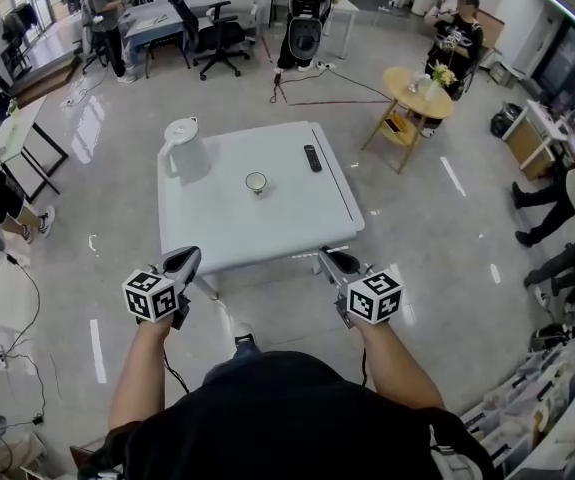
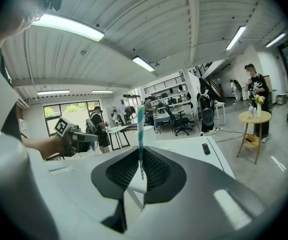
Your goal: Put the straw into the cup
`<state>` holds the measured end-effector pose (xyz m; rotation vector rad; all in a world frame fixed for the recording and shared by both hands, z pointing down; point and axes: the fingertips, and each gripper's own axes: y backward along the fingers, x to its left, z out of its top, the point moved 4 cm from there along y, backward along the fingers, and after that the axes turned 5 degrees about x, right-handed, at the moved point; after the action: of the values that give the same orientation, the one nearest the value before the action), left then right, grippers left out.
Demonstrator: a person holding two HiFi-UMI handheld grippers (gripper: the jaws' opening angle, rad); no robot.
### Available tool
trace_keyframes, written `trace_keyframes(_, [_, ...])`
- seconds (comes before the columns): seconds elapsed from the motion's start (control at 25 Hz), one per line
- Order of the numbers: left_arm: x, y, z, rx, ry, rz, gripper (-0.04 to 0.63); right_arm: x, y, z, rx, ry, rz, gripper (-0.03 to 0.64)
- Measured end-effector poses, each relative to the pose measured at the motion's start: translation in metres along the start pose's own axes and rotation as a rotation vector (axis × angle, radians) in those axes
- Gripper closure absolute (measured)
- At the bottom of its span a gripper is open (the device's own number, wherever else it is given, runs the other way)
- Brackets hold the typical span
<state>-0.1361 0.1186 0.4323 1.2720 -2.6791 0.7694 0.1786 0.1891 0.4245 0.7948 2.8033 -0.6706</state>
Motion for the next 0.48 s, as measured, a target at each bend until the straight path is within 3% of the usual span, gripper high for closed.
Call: trace_keyframes(0.48, [0.056, -0.020, 0.017, -0.037, 0.064, -0.012, 0.594, -0.014, -0.056, 0.022, 0.017, -0.013, 0.000, 0.565])
